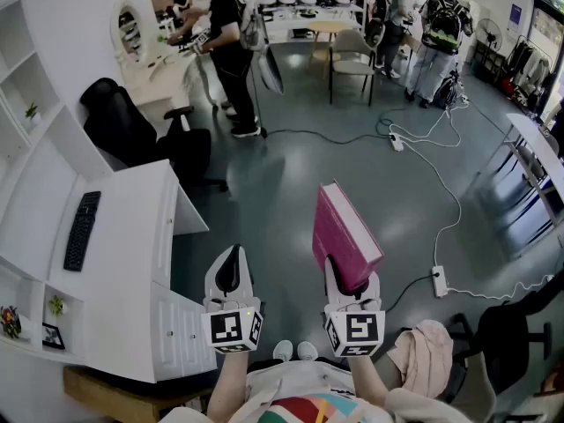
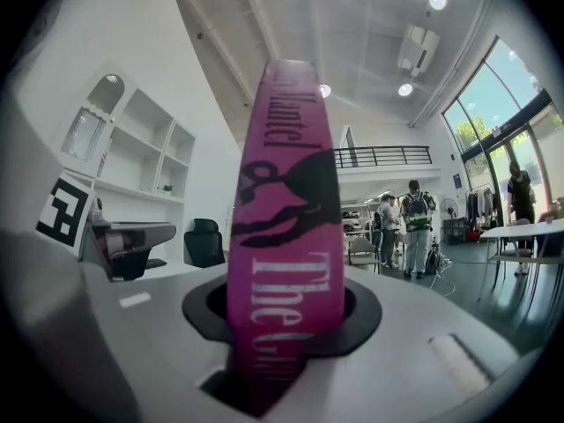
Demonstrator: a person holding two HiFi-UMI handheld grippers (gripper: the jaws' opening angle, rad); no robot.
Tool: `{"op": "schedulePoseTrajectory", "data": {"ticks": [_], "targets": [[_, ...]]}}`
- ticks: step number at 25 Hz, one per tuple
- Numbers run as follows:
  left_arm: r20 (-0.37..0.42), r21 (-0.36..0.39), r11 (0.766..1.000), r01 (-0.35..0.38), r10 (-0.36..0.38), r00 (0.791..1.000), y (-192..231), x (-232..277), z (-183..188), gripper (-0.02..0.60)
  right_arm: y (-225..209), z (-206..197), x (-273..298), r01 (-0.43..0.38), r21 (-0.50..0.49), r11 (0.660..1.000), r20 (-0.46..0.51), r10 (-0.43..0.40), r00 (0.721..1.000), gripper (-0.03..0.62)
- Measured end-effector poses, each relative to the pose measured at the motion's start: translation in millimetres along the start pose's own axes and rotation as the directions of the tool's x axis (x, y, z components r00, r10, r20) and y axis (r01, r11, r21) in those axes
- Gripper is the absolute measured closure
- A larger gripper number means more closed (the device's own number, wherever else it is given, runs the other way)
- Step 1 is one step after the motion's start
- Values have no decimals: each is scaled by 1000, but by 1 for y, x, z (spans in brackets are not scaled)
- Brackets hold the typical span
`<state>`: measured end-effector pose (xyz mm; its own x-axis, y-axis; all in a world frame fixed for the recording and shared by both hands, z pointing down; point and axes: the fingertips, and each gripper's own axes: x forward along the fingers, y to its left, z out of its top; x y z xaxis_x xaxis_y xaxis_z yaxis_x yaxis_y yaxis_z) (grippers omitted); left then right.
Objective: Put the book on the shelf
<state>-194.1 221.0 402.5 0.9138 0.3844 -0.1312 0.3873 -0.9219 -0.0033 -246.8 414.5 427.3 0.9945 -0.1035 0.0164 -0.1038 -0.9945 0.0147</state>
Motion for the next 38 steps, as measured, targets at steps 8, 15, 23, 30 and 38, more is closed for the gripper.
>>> {"op": "schedulePoseTrajectory", "data": {"ticks": [8,15,23,30,38], "targets": [[-10,-16,1000,-26,25,1000,19,-6,-6,583,13,0,6,-12,-4,1000,-4,12,1000,448],[-7,-26,999,-34,33,999,40,-4,-10,583,21,0,16,12,28,1000,2,-12,1000,448],[5,-38,999,-21,21,1000,66,4,-9,583,38,1,31,33,15,999,-9,-32,999,448],[6,-38,999,-9,9,1000,100,7,-12,583,64,7,37,65,18,998,10,-65,998,448],[-7,-49,999,17,-17,1000,112,35,-26,583,61,-1,51,106,3,994,-15,-106,994,448]]}}
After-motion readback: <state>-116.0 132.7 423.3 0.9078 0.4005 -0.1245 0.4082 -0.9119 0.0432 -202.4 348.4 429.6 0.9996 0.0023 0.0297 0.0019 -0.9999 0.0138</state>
